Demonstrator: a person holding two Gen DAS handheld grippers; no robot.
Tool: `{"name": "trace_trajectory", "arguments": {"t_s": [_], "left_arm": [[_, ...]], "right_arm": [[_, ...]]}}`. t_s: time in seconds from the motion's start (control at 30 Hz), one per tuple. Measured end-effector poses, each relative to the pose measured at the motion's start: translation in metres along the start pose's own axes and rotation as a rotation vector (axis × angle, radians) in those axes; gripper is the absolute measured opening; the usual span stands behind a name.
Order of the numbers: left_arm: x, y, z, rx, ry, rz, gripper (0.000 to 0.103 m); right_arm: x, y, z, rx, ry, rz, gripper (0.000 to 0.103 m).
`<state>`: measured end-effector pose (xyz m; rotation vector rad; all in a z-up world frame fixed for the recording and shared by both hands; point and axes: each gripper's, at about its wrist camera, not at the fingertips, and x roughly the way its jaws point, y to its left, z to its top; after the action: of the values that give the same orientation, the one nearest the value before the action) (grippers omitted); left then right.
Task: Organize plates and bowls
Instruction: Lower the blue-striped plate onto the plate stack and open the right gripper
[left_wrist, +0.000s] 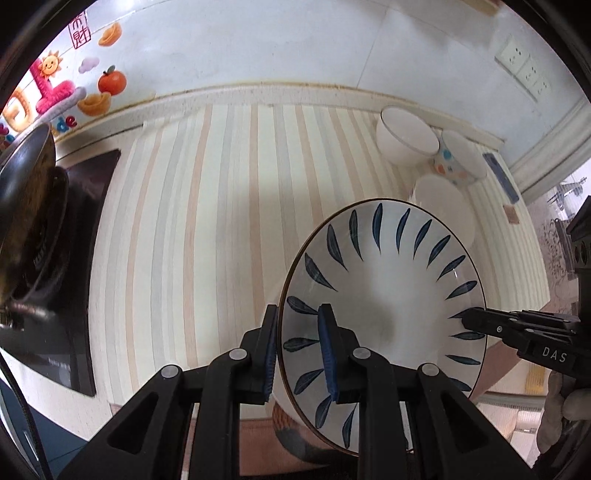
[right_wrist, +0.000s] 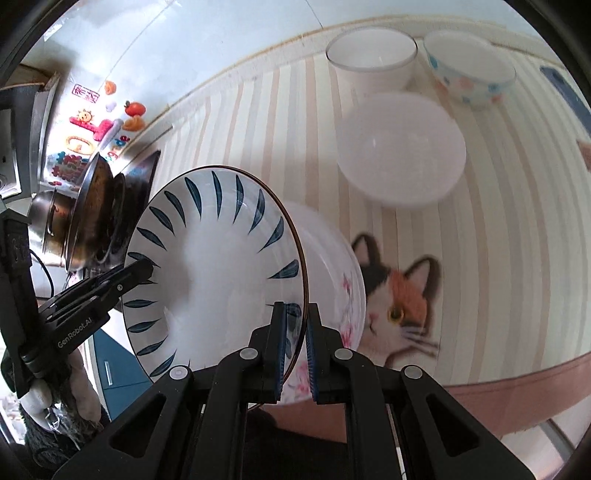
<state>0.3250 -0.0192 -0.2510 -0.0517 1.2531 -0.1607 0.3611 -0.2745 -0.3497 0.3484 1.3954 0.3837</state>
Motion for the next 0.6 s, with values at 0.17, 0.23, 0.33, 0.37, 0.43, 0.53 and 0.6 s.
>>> {"name": "trace_trajectory", "arguments": {"t_s": [0.17, 0.23, 0.33, 0.37, 0.43, 0.53, 0.6], "left_arm": [[0.017, -0.005, -0.022, -0.002, 0.023, 0.002, 0.019], [0.028, -0.007, -0.027, -0.008, 0.037, 0.004, 0.019], [0.045, -0.010, -0.032, -0.004, 0.065, 0.010, 0.019], [0.050, -0.011, -0.033, 0.001, 0.074, 0.014, 0.019], [0.058, -0.012, -0.035, -0.001, 0.086, 0.028, 0.020], [0.062, -0.008, -0.035, -0.021, 0.094, 0.019, 0.020], [0.063, -0.008, -0.034, -0.020, 0.094, 0.030, 0.020]], "right_arm": [[0.027, -0.010, -0.012, 0.017, 0.024, -0.012, 0.011], [0.034, -0.016, -0.015, 0.027, 0.031, -0.017, 0.011], [0.044, -0.023, -0.018, 0.034, 0.040, -0.029, 0.011], [0.046, -0.027, -0.019, 0.036, 0.043, -0.028, 0.011], [0.048, -0.030, -0.019, 0.042, 0.042, -0.016, 0.011], [0.050, -0.029, -0.018, 0.032, 0.042, -0.027, 0.011], [0.054, -0.029, -0.016, 0.028, 0.049, -0.028, 0.011]]}}
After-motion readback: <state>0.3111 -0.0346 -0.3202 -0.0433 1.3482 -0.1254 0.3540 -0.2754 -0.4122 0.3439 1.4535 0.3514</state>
